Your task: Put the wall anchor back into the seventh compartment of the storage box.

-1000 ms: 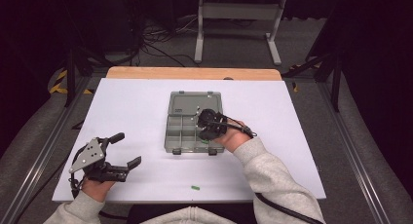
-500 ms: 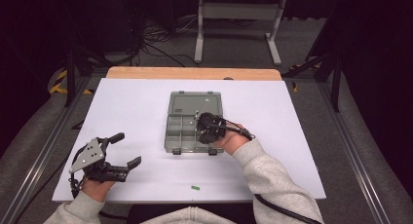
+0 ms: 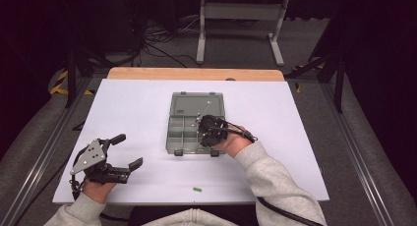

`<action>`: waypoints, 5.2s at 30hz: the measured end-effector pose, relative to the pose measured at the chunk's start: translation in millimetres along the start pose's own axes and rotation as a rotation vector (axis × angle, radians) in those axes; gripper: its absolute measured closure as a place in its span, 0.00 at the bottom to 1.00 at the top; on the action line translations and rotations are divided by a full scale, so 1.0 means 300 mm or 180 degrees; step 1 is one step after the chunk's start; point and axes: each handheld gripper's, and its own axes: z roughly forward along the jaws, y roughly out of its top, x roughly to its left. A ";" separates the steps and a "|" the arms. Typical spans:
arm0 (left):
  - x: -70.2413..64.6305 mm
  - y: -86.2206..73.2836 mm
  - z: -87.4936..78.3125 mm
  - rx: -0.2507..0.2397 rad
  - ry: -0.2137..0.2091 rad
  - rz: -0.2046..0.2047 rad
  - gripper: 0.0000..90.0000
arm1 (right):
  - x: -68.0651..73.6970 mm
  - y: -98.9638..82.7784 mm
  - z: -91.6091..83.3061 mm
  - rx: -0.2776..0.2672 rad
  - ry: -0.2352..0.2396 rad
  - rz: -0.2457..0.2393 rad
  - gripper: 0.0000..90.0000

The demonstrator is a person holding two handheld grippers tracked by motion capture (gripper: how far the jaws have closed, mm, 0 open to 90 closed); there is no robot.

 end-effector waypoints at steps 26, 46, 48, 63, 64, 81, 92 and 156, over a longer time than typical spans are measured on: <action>0.000 0.001 -0.001 -0.0001 -0.0006 0.0006 0.05 | 0.152 -0.007 -0.150 -0.0534 0.0057 -0.0294 0.37; -0.002 0.000 0.003 -0.0002 -0.0007 0.0001 0.05 | 0.235 -0.029 -0.134 -0.0417 0.0200 -0.0485 0.37; -0.002 -0.001 0.003 -0.0005 -0.0008 -0.0011 0.05 | 0.243 -0.030 -0.126 -0.0399 0.0217 -0.0510 0.37; -0.001 0.000 0.003 0.0010 -0.0009 0.0013 0.05 | 0.300 -0.058 -0.050 -0.0254 0.0417 -0.0545 0.38; -0.001 0.000 0.003 0.0003 -0.0005 0.0012 0.05 | 0.305 -0.059 -0.045 -0.0247 0.0425 -0.0538 0.38; -0.004 -0.001 0.005 0.0019 -0.0018 -0.0005 0.05 | 0.353 -0.086 0.017 -0.0011 0.0562 -0.0547 0.39; -0.004 0.000 0.003 0.0021 -0.0018 0.0005 0.05 | 0.379 -0.091 0.042 0.0079 0.0612 -0.0602 0.44; -0.001 0.000 0.002 0.0005 -0.0021 0.0000 0.05 | 0.250 -0.014 -0.122 -0.0242 0.0201 -0.0649 0.93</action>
